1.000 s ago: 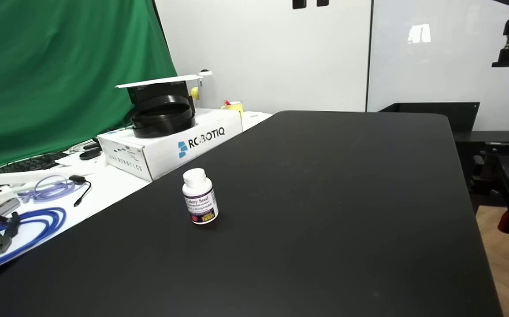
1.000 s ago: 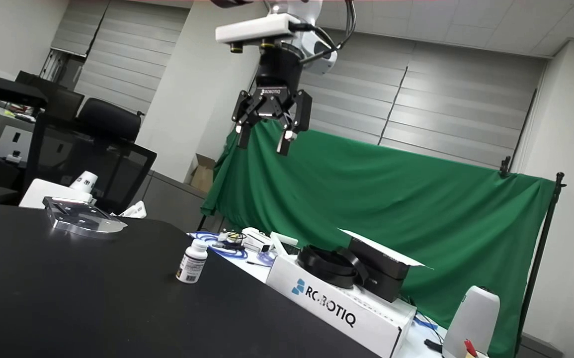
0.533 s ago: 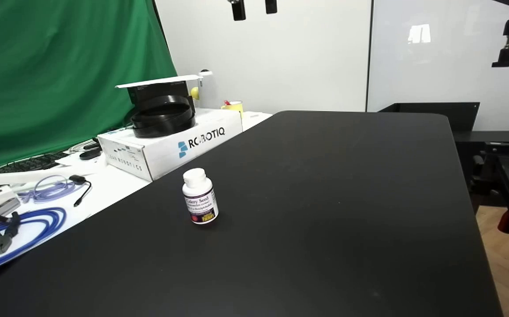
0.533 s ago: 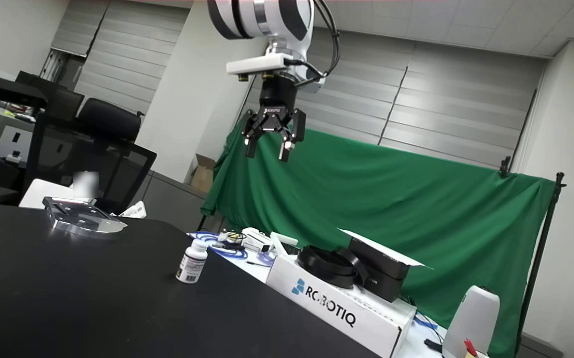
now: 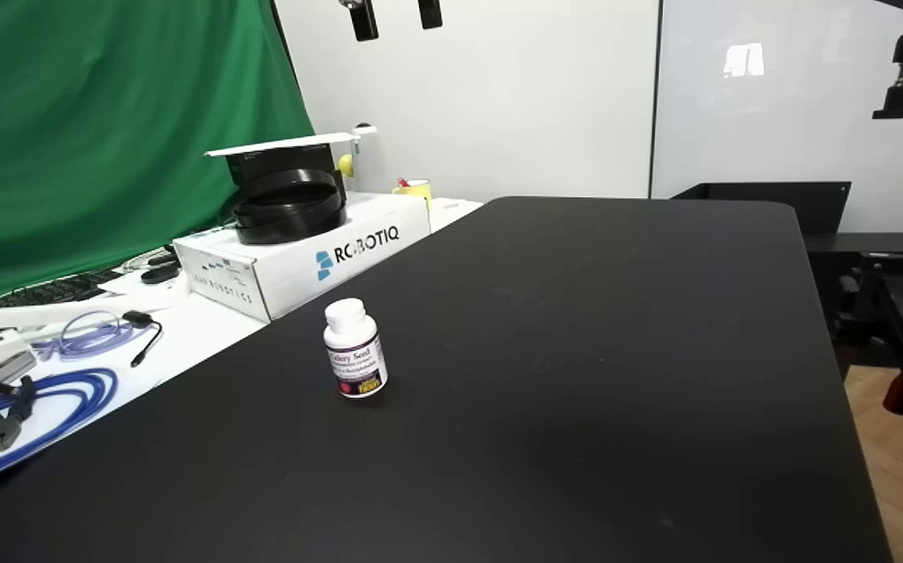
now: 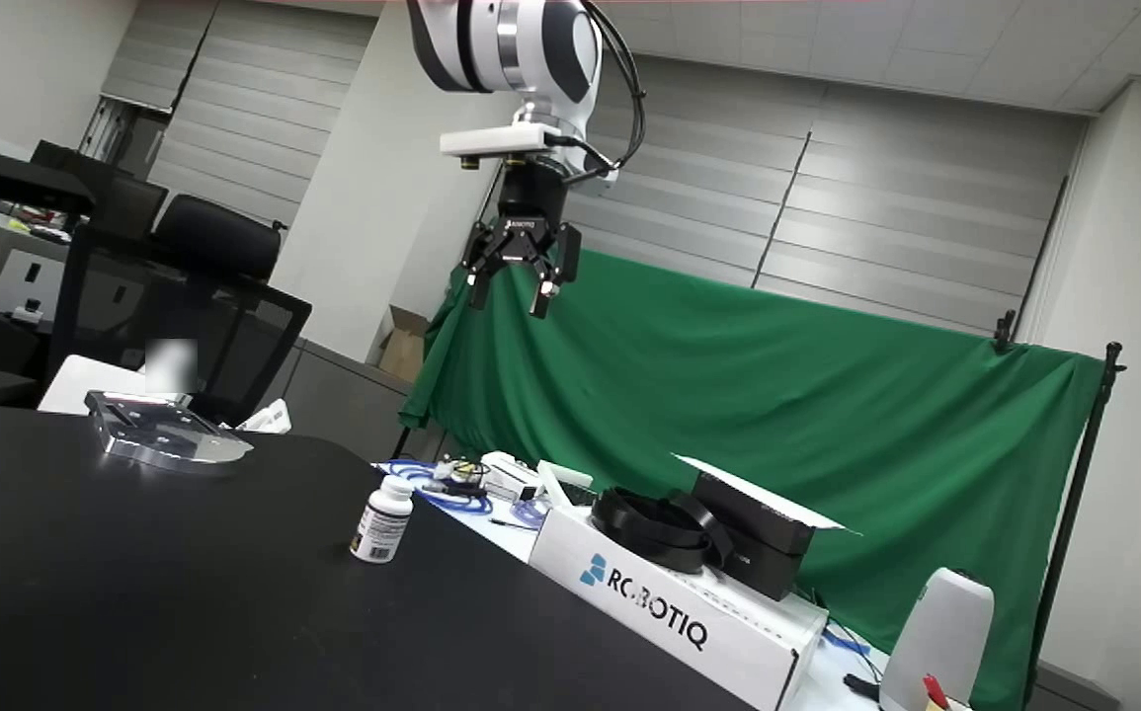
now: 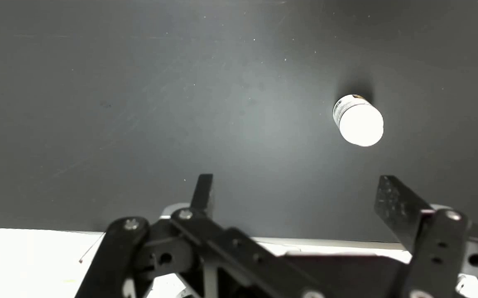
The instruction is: Move the bottle to the right
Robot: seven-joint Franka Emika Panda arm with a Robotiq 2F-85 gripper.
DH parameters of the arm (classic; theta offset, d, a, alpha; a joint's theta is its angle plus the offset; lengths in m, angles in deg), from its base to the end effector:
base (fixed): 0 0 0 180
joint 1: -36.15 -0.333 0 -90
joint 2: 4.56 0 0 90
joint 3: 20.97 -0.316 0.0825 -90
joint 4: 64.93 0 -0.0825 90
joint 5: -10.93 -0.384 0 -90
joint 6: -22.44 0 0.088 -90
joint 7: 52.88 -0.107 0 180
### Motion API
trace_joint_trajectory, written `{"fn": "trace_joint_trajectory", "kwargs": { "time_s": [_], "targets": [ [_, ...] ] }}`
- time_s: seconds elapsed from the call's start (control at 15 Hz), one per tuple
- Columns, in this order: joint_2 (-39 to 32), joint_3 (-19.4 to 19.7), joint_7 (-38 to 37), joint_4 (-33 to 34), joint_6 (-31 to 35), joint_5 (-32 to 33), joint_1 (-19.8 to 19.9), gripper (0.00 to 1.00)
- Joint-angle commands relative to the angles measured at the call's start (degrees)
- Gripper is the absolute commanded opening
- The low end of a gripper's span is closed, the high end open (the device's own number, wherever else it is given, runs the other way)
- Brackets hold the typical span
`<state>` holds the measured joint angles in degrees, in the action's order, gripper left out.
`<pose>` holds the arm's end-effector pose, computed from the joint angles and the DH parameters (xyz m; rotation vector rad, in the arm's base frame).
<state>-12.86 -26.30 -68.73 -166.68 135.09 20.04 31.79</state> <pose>0.6027 0.0899 0.4777 3.0174 -0.0767 0.1131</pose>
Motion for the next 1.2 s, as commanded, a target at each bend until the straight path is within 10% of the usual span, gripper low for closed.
{"fn": "trace_joint_trajectory", "kwargs": {
  "time_s": [0.0, 1.13],
  "targets": [
    [0.0, 0.7, 0.1, 0.2, -0.2, -0.1, -0.6, 1.0],
    [-21.3, 1.3, 4.8, 3.4, 20.6, -5.8, -5.0, 1.0]
  ]
}}
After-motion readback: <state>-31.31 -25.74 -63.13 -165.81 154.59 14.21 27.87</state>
